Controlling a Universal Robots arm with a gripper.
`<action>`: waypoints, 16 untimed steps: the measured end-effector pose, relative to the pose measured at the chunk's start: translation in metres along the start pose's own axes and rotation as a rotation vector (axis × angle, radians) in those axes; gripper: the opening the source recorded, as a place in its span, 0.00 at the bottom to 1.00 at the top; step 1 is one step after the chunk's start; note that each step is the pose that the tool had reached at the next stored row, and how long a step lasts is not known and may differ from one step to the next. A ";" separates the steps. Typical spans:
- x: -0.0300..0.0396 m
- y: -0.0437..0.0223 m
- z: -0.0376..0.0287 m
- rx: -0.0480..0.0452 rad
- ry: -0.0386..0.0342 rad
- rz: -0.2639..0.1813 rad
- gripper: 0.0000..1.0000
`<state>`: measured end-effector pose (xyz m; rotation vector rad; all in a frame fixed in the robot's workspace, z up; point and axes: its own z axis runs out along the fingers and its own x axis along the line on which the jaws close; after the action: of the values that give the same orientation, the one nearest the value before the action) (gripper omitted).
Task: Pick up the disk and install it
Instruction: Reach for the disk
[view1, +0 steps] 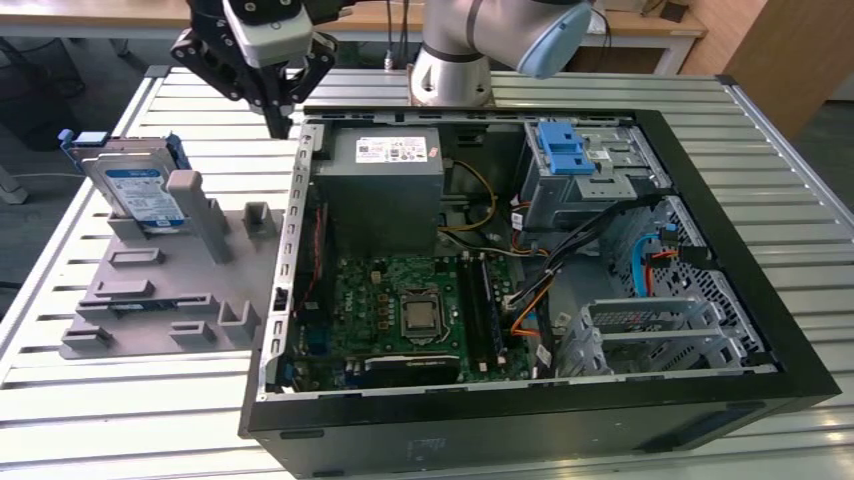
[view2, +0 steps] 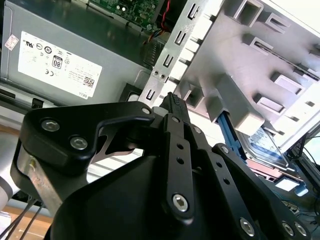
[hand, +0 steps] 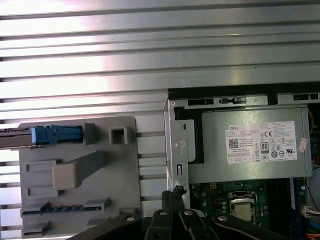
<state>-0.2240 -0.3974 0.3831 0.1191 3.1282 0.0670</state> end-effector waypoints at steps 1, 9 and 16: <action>0.0003 0.0000 0.0000 0.0000 -0.0001 0.000 0.11; 0.0052 -0.0004 0.0001 0.0000 0.0000 0.000 0.11; 0.0102 -0.0008 0.0004 0.0000 -0.0001 0.000 0.11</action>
<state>-0.2342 -0.3974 0.3826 0.1191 3.1282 0.0671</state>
